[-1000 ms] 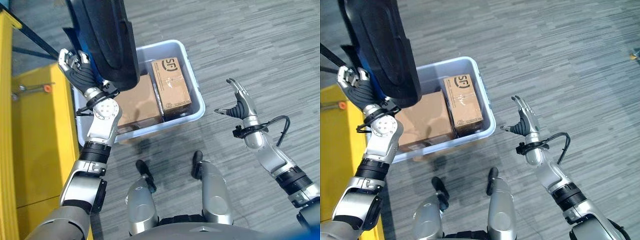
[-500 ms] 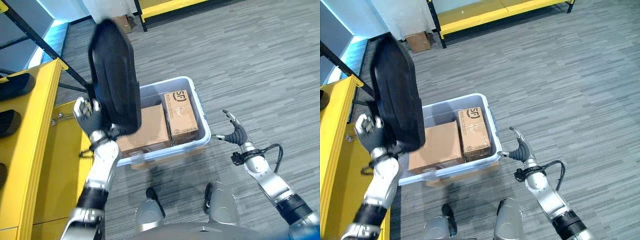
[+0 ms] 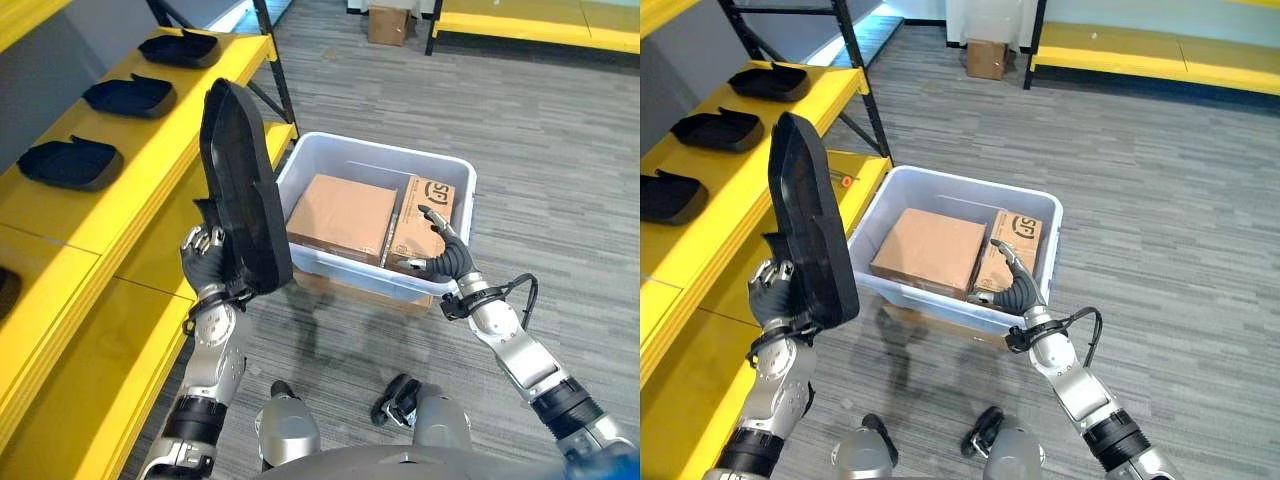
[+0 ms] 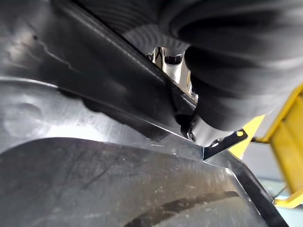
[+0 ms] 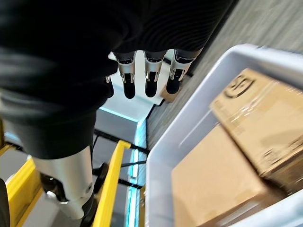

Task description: Move parts from the plastic box to the shelf.

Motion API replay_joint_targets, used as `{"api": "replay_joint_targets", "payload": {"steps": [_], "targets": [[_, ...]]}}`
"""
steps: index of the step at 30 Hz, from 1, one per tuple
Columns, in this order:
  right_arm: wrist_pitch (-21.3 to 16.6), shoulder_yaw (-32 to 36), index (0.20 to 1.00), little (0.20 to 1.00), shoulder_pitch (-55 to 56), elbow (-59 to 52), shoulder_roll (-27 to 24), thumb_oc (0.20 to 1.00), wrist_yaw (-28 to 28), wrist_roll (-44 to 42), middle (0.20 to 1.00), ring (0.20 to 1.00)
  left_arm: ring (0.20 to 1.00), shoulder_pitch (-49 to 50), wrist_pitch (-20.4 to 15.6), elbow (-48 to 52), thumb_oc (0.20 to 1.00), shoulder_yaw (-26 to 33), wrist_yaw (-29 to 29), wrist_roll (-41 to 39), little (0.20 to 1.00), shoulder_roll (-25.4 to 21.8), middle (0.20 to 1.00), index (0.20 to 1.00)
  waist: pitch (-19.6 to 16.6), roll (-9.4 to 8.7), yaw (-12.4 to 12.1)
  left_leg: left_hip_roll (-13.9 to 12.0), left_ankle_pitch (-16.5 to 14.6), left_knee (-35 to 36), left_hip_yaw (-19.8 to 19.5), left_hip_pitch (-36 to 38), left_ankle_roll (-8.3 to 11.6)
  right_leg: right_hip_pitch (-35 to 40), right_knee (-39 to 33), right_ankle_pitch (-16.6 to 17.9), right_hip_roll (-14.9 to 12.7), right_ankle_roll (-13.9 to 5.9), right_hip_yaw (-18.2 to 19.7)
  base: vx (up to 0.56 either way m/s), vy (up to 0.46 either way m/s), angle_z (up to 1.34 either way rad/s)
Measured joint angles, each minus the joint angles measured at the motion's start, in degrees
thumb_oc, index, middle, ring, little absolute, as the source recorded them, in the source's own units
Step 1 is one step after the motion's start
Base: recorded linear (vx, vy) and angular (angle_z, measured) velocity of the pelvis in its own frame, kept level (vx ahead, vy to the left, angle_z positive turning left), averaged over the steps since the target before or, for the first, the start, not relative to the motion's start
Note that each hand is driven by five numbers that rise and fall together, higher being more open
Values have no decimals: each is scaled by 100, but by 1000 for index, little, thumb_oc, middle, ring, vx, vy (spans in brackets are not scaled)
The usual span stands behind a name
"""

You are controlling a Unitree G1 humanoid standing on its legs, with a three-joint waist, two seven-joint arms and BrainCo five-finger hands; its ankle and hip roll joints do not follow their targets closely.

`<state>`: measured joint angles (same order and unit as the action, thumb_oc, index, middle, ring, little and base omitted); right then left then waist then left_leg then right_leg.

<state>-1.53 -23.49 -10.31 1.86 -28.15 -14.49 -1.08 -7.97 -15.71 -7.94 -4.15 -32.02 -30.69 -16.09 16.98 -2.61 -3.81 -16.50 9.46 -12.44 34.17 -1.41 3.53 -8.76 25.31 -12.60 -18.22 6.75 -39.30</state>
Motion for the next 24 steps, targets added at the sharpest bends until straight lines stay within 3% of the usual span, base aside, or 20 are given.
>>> {"api": "replay_joint_targets", "payload": {"steps": [1, 2, 4, 5, 6, 7, 8, 13, 20, 24], "targets": [[26, 43, 1000, 1000, -34, 45, -2, 1000, -22, -18, 1000, 1000, 200, -133, 15, -1, 200, -25, 48, 0, 200, 55, 200, 200, 12, -38, -37, -100, -644, -1104, 17, -228, -58, 113, -200, 199, -48, -96, -195, -166, 428, 71], [51, 78, 1000, 1000, -15, 21, 5, 1000, -30, -46, 1000, 1000, 200, -149, 19, -6, 200, -38, 96, 6, 200, 110, 200, 200, -5, 2, -7, -29, -1009, -1627, -7, -272, -88, 267, -467, 404, -6, -218, -339, -81, 402, 67], [56, 280, 1000, 1000, 186, -134, 20, 1000, -109, -98, 1000, 1000, 200, -92, 48, -8, 200, -122, 291, 63, 200, 197, 200, 200, -120, 181, 165, 463, -1639, -1083, -3, 201, -83, 463, -640, 695, -68, -314, -632, -59, 331, 82], [57, 296, 1000, 1000, 185, -150, -15, 1000, -132, -160, 1000, 1000, 200, -59, 67, -5, 200, -192, 325, 90, 200, 198, 200, 200, -184, 296, 201, 552, -1866, -598, 41, 353, -180, 467, -553, 724, -99, -345, -756, -87, 419, 69], [68, 278, 1000, 1000, 189, -170, 33, 1000, -142, -217, 1000, 1000, 200, -19, 161, -14, 200, -231, 342, 100, 200, 176, 200, 200, -191, 282, 164, 742, -2002, -246, -6, 447, -288, 440, -381, 760, -238, -403, -732, -68, 325, 87], [31, 209, 1000, 1000, 232, -279, 91, 1000, -65, -215, 1000, 1000, 200, 134, 267, -5, 200, -258, 330, 124, 200, 160, 200, 200, -245, 247, 133, 949, -1982, -177, -213, 368, -412, 456, -532, 1026, -306, -613, -132, -85, 377, 90], [-11, 225, 1000, 1000, 226, -278, 160, 1000, -26, -215, 1000, 1000, 200, 199, 305, -6, 200, -258, 328, 196, 200, 146, 200, 200, -281, 224, 116, 1041, -2005, -201, -306, 296, -480, 472, -654, 1076, -339, -709, -20, -50, 202, 83], [-67, -76, 1000, 1000, 72, -325, 406, 1000, 242, -217, 1000, 1000, 200, 450, 428, 64, 200, -85, 218, 327, 200, -140, 200, 200, -314, 183, -298, 1361, -1955, -257, -456, 63, -716, 477, -1041, 1512, -492, -889, -9, -74, 242, 28], [-73, -525, 1000, 1000, -248, -404, 713, 1000, 485, -270, 1000, 1000, 200, 750, 535, 447, 200, 213, 219, 539, 200, -252, 200, 200, -332, 104, -611, 1565, -2058, -248, -814, -151, -861, 733, -1262, 1897, -686, -1195, -174, -86, 208, 37], [-74, -648, 1000, 1000, -328, -500, 753, 1000, 538, -269, 1000, 1000, 200, 743, 554, 437, 200, 246, 209, 535, 200, -268, 200, 200, -337, 87, -662, 1722, -1810, -43, -1075, -166, -1051, 787, -1308, 2260, -715, -1360, 360, -37, 147, 52]]}}
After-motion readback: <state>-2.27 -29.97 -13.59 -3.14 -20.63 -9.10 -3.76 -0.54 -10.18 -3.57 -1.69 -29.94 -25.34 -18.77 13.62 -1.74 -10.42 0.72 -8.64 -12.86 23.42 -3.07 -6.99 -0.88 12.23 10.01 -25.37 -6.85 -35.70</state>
